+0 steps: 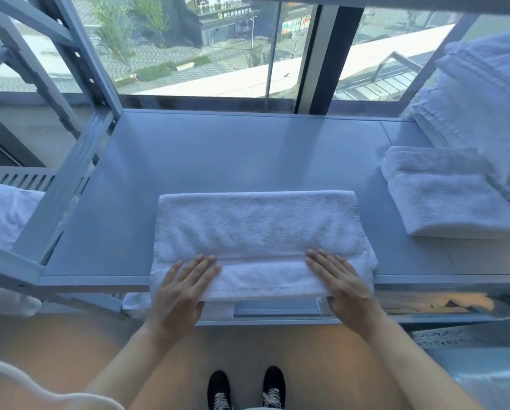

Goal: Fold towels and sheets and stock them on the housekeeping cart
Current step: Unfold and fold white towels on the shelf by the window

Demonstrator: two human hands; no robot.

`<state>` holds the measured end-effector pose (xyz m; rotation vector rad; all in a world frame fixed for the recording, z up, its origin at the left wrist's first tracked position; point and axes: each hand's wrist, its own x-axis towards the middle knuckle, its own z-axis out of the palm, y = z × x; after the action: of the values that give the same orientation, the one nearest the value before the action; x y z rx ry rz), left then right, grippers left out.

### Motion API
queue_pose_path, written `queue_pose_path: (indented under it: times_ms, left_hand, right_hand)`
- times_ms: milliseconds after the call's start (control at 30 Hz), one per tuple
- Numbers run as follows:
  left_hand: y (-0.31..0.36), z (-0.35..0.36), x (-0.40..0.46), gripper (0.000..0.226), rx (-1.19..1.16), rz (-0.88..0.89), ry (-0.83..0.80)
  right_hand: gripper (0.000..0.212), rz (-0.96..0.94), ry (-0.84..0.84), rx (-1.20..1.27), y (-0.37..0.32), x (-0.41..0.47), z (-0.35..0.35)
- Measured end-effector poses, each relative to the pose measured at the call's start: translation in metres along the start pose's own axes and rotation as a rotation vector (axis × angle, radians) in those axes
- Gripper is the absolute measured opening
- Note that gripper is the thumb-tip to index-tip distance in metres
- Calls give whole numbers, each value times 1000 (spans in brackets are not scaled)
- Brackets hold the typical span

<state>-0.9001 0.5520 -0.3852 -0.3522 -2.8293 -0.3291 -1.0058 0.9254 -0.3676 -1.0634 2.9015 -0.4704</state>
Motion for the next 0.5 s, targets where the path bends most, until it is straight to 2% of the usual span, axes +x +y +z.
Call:
queue_pose_path:
  times_ms: [100,200,333,500]
  left_hand:
    - [-16,-13,-14,71,15,-48,25]
    - [-27,-29,-2,60,7,-97,80]
    - [-49,-62,70,51,9,-151,105]
    - [-81,-101,183,32,74,-260,52]
  right_hand:
    - [91,42,98,-25,20,-15,-12]
    - [72,86,164,-48,29,-8,-31]
    - [58,187,251,-64,39,53,-70]
    - [32,270,229,-106,55,148,-122]
